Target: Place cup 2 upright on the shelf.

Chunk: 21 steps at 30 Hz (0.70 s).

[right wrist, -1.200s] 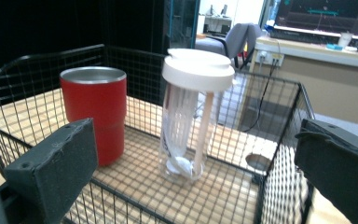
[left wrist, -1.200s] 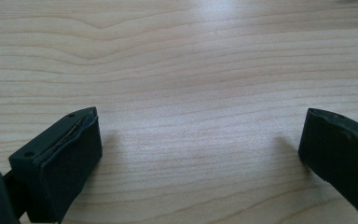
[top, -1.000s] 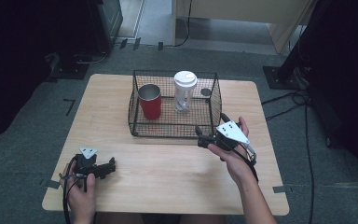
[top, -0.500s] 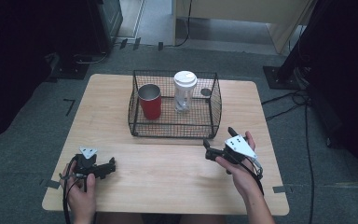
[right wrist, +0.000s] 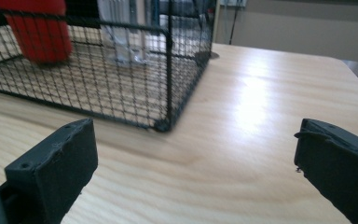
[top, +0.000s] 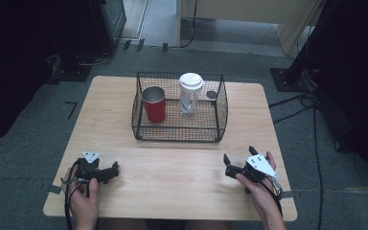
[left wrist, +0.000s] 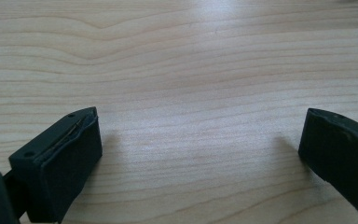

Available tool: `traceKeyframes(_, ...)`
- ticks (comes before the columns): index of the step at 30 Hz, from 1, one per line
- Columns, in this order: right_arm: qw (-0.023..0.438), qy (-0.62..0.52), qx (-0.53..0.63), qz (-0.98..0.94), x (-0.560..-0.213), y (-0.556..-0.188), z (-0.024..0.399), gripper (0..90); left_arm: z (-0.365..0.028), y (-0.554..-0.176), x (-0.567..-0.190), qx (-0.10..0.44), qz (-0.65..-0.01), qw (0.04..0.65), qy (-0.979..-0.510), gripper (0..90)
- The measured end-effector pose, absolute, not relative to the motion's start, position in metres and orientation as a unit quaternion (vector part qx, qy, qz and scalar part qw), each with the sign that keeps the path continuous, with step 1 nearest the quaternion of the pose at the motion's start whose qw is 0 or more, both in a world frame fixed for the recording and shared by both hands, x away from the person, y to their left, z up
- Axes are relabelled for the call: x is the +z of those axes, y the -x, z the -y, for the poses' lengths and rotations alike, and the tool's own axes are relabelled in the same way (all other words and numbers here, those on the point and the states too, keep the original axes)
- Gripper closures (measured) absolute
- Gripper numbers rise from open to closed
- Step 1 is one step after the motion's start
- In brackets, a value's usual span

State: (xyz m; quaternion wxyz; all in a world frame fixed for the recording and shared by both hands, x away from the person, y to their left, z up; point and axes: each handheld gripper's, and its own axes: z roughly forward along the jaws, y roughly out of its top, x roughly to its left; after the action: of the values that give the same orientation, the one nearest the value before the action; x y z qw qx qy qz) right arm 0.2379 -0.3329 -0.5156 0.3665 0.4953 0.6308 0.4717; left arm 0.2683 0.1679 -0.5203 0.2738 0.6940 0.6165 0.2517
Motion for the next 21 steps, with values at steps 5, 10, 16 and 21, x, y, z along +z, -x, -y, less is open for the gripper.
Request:
traceKeyframes(5,0.373,-0.51,0.461,-0.623,-0.52,-0.231,0.346,0.0,-0.168,-0.268,-0.52,0.252,-0.616,0.274,-0.694,0.1)
traceKeyframes(10,0.379,-0.519,0.446,-0.623,-0.52,-0.225,0.358,0.0,-0.168,-0.268,-0.52,0.252,-0.617,0.274,-0.694,0.1)
traceKeyframes(16,0.364,-0.55,0.404,-0.634,-0.52,-0.222,0.373,0.0,-0.168,-0.268,-0.52,0.252,-0.617,0.274,-0.694,0.1)
traceKeyframes(21,0.308,-0.605,0.365,-0.638,-0.522,-0.22,0.385,0.0,-0.168,-0.268,-0.52,0.252,-0.616,0.274,-0.694,0.1)
